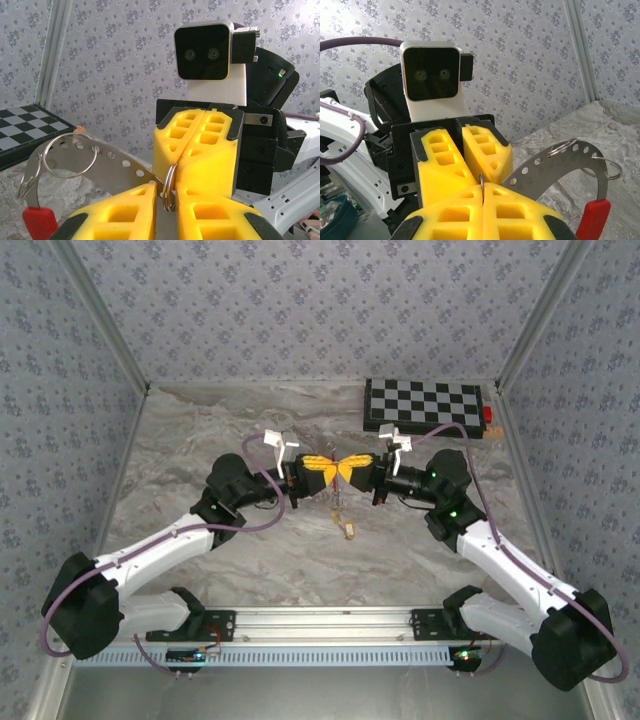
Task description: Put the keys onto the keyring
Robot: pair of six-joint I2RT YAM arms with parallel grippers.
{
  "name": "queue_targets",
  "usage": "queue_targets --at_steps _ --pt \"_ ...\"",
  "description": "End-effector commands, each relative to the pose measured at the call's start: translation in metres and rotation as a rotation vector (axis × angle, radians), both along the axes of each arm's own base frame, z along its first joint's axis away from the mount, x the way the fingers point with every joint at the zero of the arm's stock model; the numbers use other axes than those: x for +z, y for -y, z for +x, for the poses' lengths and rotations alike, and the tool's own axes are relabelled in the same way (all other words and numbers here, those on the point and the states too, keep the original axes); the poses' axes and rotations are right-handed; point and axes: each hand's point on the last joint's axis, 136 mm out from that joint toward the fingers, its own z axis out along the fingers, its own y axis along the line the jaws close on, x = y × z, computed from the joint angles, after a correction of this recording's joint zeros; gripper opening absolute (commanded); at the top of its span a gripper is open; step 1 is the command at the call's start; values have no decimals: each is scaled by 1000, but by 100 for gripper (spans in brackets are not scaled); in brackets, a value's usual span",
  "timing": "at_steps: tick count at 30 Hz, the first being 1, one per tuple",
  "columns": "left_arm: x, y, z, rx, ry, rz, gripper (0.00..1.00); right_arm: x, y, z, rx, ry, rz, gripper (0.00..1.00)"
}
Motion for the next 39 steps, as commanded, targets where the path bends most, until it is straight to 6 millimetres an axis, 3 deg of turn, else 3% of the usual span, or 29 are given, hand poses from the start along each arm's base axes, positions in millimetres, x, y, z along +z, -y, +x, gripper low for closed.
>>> queue_targets --at_steps 1,8,23,39 --pt "30 -12 -5 -6 45 -60 18 8 5 -3 -13 43 11 0" --pt "36 -21 -4 -9 20 -85 28 8 5 -2 -14 43 9 0" --pt "27 0 0 -119 -82 -51 27 9 1 -2 8 57 -6 0" --pt "30 2 -7 -180 -86 -65 21 5 3 2 -9 54 -12 0"
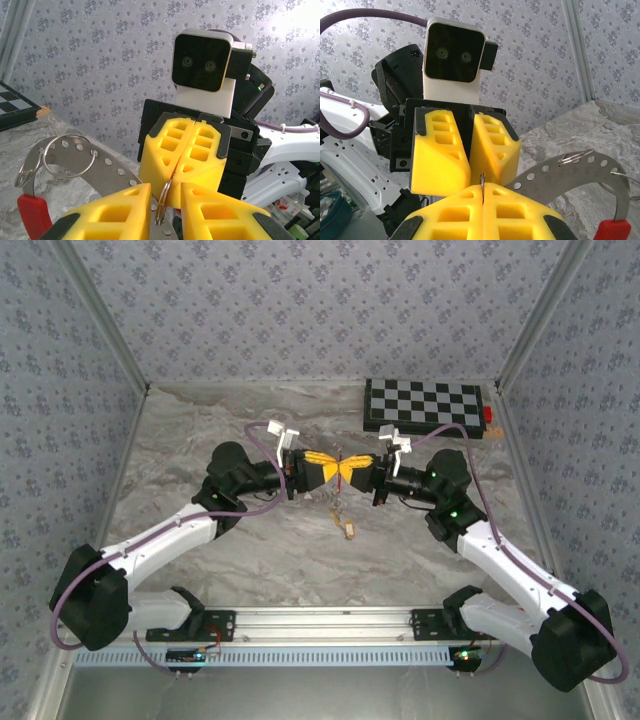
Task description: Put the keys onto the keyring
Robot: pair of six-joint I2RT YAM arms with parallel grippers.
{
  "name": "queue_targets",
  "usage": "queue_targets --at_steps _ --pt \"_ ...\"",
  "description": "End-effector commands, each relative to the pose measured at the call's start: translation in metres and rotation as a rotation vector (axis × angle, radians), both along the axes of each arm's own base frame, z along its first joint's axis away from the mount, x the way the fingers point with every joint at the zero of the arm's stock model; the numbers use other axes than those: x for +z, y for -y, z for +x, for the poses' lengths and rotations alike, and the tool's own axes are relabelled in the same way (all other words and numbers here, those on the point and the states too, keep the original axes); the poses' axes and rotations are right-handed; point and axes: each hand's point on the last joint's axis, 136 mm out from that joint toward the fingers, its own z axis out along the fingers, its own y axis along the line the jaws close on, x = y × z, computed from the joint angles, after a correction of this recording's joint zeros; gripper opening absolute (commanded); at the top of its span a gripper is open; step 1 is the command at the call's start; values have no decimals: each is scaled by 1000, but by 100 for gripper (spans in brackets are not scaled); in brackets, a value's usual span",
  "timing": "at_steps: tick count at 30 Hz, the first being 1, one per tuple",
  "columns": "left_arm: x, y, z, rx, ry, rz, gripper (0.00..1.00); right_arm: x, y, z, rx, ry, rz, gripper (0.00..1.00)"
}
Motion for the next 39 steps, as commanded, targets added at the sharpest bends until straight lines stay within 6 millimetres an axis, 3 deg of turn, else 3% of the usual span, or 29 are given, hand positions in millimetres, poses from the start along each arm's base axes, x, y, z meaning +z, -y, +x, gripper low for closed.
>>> queue_targets --at_steps 1,13,17,33,39 --pt "25 -2 -7 -32 68 -55 18 7 2 0 -2 34 4 0" --pt "28 -3 -11 -43 86 -65 15 6 1 1 2 30 4 0" --pt "27 -3 -9 -40 85 -62 0 5 0 0 5 35 -2 0" --pt "-5 -2 5 95 137 91 0 8 2 -5 -3 49 -14 0" --pt "-10 3 -1 63 152 113 0 6 1 -5 -1 46 -17 0"
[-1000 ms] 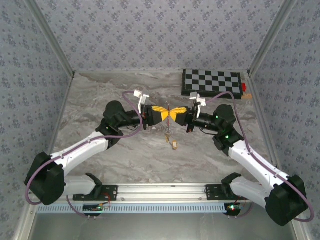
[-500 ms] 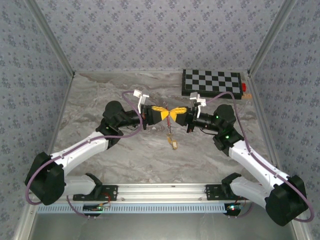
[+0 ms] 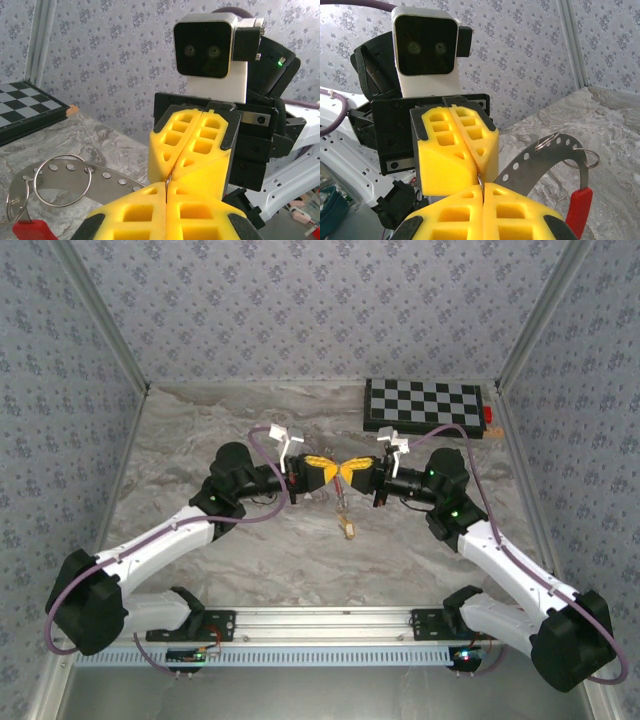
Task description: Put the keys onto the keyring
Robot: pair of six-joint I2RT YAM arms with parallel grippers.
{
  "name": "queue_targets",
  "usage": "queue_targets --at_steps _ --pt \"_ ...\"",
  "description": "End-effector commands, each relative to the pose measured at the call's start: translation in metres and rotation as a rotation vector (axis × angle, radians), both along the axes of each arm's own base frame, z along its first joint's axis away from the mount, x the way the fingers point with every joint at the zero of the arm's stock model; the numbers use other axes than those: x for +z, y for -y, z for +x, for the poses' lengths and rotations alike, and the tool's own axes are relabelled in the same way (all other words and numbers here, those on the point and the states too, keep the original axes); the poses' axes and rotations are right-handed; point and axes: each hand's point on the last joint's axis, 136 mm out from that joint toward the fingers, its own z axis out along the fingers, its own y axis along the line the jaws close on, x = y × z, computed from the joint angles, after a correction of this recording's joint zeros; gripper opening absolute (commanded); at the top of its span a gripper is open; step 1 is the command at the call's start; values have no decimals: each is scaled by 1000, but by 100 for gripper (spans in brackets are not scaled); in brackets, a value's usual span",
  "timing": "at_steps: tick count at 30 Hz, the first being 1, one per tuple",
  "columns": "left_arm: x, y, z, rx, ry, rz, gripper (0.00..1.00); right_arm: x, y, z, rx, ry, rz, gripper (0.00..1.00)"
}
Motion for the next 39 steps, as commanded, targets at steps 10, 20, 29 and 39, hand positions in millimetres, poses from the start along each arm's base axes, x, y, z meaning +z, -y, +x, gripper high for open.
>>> queue_targets --at_steps 10,20,29,39 --pt "10 5 -13 -70 41 5 16 21 0 -8 10 84 28 0" --pt "20 -2 -10 -58 28 -41 15 16 2 -9 3 77 18 0" --pt "37 -11 -5 -89 -49 -140 30 17 4 -7 -8 86 23 0" --pt "19 0 4 -118 -131 -93 32 19 4 -7 -7 92 27 0"
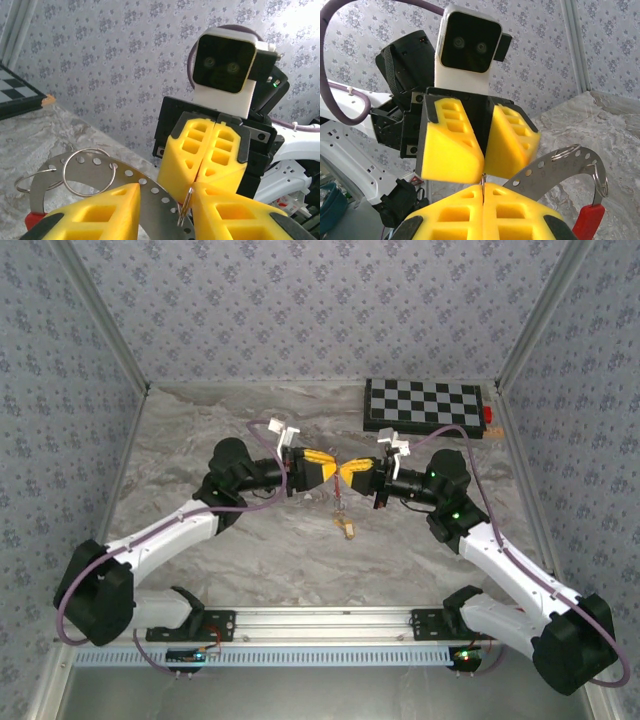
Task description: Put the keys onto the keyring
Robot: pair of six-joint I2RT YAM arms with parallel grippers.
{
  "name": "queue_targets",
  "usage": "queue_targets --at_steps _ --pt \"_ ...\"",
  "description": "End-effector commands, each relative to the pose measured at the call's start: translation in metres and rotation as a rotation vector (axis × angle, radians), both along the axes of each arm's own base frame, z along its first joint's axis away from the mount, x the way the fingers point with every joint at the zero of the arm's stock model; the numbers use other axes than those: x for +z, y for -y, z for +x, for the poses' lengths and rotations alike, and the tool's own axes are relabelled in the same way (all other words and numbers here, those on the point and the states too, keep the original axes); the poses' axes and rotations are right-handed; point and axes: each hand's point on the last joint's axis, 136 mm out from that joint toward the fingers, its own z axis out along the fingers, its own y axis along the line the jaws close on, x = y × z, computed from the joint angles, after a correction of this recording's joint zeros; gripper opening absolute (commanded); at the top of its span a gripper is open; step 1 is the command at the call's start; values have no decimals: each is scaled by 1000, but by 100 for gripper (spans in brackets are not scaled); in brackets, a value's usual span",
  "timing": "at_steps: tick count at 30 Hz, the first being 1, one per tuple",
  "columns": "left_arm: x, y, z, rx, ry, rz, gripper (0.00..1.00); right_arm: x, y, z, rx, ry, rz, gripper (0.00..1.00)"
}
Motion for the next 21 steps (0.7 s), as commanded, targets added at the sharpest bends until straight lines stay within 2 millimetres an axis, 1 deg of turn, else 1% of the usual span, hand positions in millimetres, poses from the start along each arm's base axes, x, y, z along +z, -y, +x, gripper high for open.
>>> queue_targets --at_steps 1,2,7,11,18,21 --pt "18 3 -5 -51 23 -32 30 15 4 -2 -12 63 25 0" --pt "20 4 -7 -62 25 -38 29 14 4 -2 -12 62 24 0" --pt "25 3 -12 -77 38 -49 28 14 4 -1 -15 63 22 0" --pt "26 5 -17 -95 50 -50 25 13 3 0 -15 61 20 0" --pt "28 8 -24 -124 59 -50 23 14 3 0 -14 61 21 0" --pt "30 8 -25 -126 63 -55 19 13 3 -1 -12 60 20 0"
